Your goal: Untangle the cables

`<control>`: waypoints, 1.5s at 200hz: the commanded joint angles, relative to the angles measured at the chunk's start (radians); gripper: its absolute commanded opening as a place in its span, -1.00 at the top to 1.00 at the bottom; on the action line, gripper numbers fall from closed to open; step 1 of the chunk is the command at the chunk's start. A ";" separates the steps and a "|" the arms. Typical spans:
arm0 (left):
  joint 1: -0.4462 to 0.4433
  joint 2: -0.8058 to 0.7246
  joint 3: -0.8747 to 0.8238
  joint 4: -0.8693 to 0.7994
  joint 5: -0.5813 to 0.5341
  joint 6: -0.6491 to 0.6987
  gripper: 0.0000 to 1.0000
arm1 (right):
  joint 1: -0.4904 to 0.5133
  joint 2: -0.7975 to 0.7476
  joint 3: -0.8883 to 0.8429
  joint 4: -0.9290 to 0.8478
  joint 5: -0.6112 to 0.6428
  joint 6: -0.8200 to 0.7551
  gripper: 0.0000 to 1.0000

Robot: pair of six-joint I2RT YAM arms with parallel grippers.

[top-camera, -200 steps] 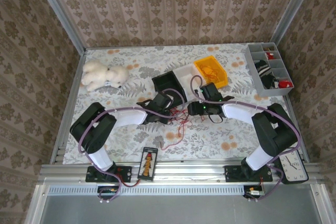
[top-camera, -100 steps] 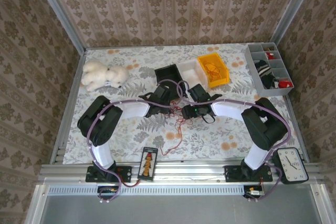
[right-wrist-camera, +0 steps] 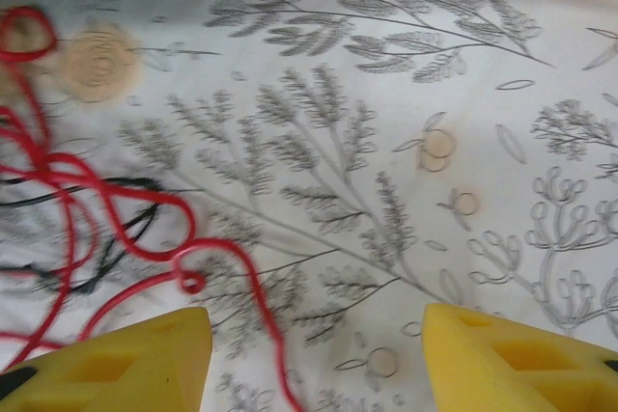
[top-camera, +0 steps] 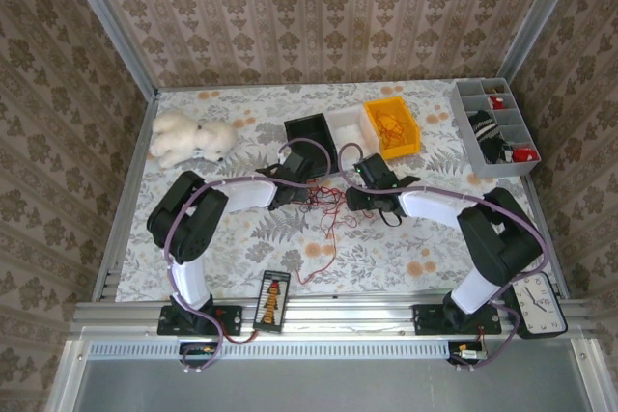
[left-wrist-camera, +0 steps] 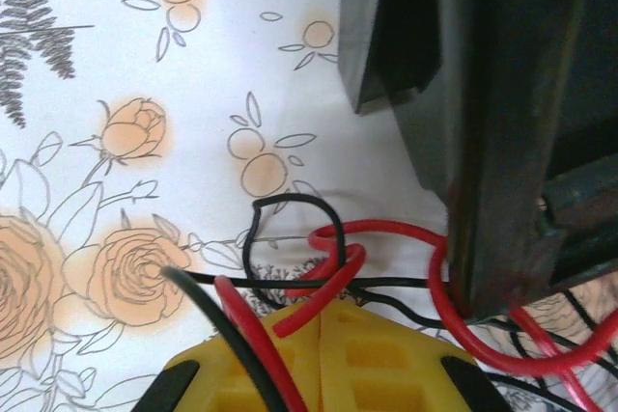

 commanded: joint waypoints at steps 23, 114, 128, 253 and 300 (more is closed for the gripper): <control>0.011 0.011 0.000 -0.051 -0.044 -0.041 1.00 | 0.089 -0.086 -0.024 0.063 -0.243 -0.158 -0.16; 0.030 0.009 -0.020 -0.033 -0.018 -0.062 1.00 | 0.257 0.149 0.145 -0.125 -0.251 -0.345 -0.02; 0.030 0.006 -0.025 -0.025 -0.015 -0.057 1.00 | 0.258 0.186 0.167 -0.128 -0.228 -0.339 0.09; 0.067 0.008 -0.041 -0.087 -0.040 -0.141 1.00 | -0.150 -0.334 -0.087 0.228 -0.250 0.072 1.00; 0.090 -0.011 -0.069 -0.123 -0.073 -0.205 1.00 | -0.336 -0.376 -0.100 0.261 -0.210 0.224 1.00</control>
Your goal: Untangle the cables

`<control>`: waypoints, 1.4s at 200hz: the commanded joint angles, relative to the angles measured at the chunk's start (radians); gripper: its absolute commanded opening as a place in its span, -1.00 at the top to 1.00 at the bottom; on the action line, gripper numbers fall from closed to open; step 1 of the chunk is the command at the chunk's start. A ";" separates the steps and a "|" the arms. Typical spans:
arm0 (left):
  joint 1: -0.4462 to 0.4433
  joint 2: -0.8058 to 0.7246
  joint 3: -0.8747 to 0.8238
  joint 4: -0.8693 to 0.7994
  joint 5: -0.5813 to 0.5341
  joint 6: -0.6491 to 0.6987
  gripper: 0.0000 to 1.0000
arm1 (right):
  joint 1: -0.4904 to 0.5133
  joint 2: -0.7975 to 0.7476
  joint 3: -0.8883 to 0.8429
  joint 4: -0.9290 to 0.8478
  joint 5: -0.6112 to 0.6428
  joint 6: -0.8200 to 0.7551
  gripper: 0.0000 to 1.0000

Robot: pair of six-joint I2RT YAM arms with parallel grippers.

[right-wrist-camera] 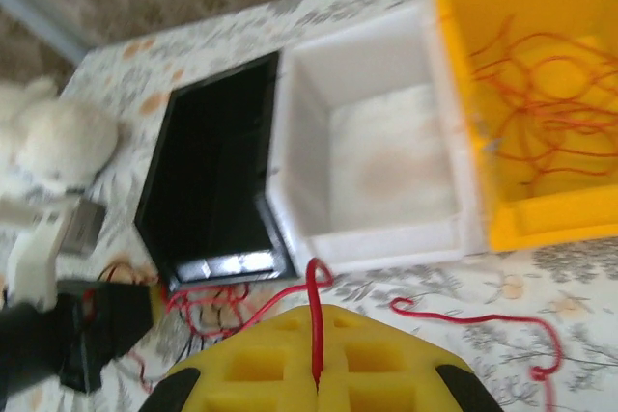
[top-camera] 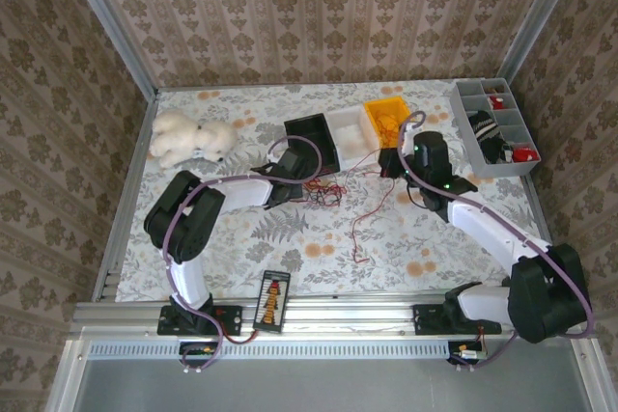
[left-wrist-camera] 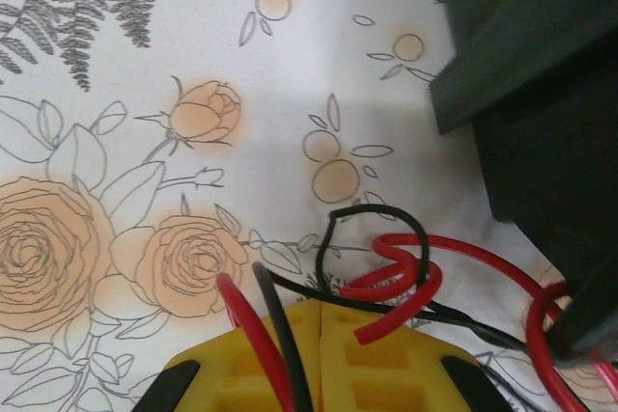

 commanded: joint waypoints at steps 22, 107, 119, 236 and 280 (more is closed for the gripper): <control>0.060 -0.012 -0.067 -0.151 -0.101 -0.106 1.00 | -0.111 -0.036 -0.037 0.039 0.084 0.181 1.00; 0.117 -0.028 -0.100 -0.300 -0.156 -0.290 1.00 | -0.281 -0.126 -0.065 -0.153 0.363 0.316 1.00; 0.121 -0.030 -0.106 -0.297 -0.153 -0.294 1.00 | -0.316 -0.126 -0.075 -0.139 0.321 0.324 1.00; 0.037 0.003 -0.026 -0.186 -0.129 -0.088 1.00 | -0.098 0.002 0.196 -0.027 -0.064 0.088 1.00; 0.037 0.005 -0.023 -0.185 -0.132 -0.087 1.00 | -0.041 0.238 0.360 0.016 -0.108 0.098 1.00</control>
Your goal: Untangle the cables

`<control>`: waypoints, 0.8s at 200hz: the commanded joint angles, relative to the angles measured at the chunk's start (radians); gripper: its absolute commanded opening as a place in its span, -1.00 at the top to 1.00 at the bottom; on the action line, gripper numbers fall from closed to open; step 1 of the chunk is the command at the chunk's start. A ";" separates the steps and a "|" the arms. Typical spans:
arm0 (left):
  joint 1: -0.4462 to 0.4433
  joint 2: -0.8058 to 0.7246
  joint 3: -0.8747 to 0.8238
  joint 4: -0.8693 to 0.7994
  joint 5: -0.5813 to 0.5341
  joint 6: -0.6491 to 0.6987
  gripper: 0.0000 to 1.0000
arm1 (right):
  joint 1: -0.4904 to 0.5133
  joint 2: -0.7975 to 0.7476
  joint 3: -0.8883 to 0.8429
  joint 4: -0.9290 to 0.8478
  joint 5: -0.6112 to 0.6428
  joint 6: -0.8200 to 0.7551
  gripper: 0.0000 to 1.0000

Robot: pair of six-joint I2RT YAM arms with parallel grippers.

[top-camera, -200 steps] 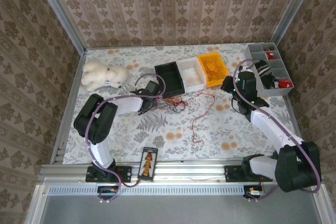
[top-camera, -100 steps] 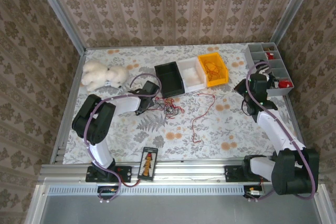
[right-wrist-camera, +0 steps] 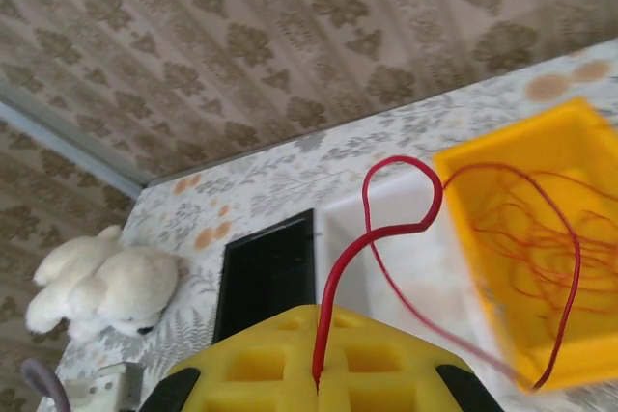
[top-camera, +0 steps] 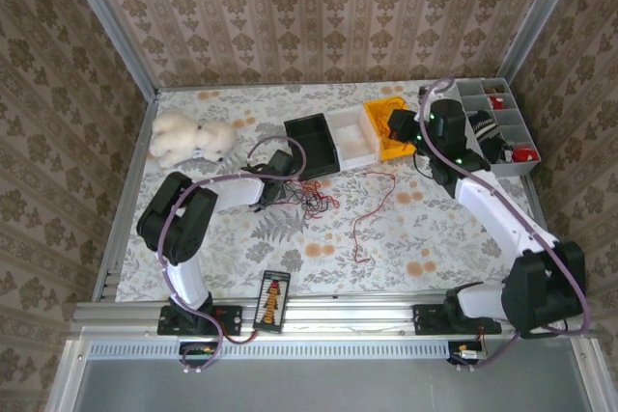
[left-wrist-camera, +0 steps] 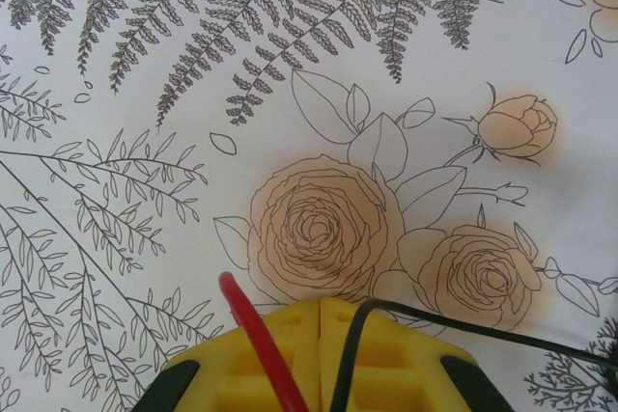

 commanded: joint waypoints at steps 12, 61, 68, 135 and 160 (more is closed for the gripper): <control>-0.010 0.035 0.008 -0.054 0.024 0.021 1.00 | 0.026 0.192 0.130 0.035 -0.076 0.000 0.99; -0.002 0.051 0.023 -0.063 0.030 0.024 1.00 | 0.054 0.385 0.264 0.018 -0.111 0.006 0.95; 0.000 0.056 0.027 -0.065 0.032 0.024 1.00 | 0.058 0.411 0.280 0.017 -0.110 0.008 0.95; 0.005 0.075 0.047 -0.073 0.039 0.033 1.00 | 0.085 0.590 0.424 -0.009 -0.124 0.014 0.84; 0.005 0.070 0.042 -0.071 0.035 0.034 1.00 | 0.095 0.573 0.401 -0.019 -0.034 0.021 0.09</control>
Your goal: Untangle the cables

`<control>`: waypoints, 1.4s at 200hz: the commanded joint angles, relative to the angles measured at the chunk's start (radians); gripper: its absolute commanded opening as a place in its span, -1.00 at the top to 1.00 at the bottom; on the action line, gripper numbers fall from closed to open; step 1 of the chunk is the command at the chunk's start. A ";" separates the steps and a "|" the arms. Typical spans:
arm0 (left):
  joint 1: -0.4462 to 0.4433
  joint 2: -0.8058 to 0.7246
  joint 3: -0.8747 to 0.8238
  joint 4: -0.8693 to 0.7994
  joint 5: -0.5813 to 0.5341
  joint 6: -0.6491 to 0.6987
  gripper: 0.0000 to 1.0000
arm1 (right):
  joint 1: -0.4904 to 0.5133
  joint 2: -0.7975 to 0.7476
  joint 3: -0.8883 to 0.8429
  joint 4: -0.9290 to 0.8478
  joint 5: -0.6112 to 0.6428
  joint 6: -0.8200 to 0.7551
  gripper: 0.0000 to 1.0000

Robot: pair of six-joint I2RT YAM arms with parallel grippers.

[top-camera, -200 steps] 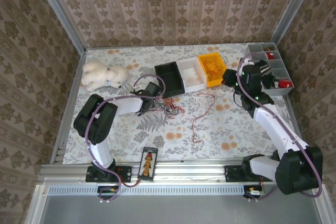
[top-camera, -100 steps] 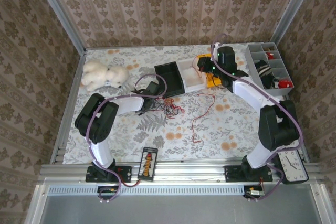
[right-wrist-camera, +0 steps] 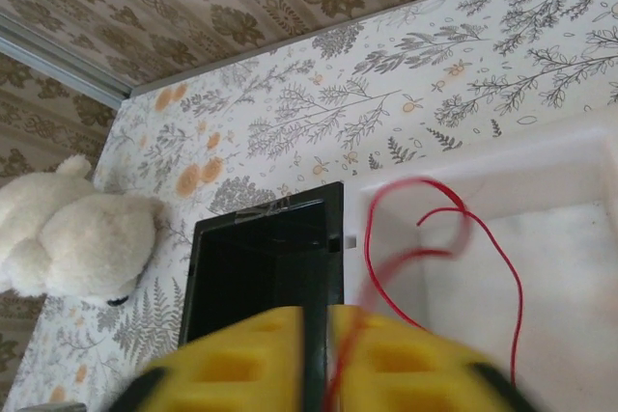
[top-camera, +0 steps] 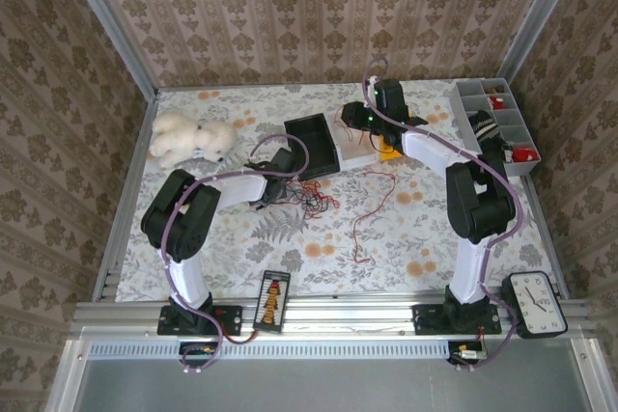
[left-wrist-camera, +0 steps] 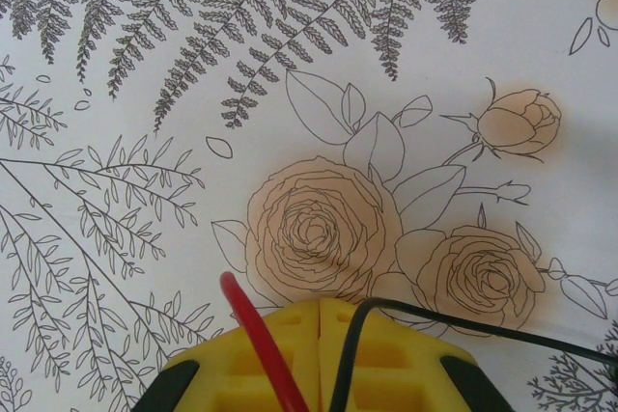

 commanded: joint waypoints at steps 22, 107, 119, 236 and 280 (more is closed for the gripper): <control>0.008 0.042 -0.005 -0.018 0.045 0.014 1.00 | 0.025 -0.070 -0.059 -0.008 0.164 0.012 -0.16; 0.011 0.055 0.006 -0.021 0.060 0.014 1.00 | 0.097 -0.339 -0.386 -0.154 0.385 -0.086 -0.17; 0.011 0.059 0.011 -0.024 0.061 0.016 1.00 | 0.119 -0.384 -0.436 -0.209 0.478 -0.078 -0.17; 0.006 0.054 0.010 -0.023 0.060 0.011 1.00 | 0.114 -0.388 -0.624 -0.302 0.502 0.013 -0.04; 0.002 0.047 0.005 -0.022 0.052 0.013 1.00 | 0.080 -0.353 -0.637 -0.263 0.462 0.026 0.15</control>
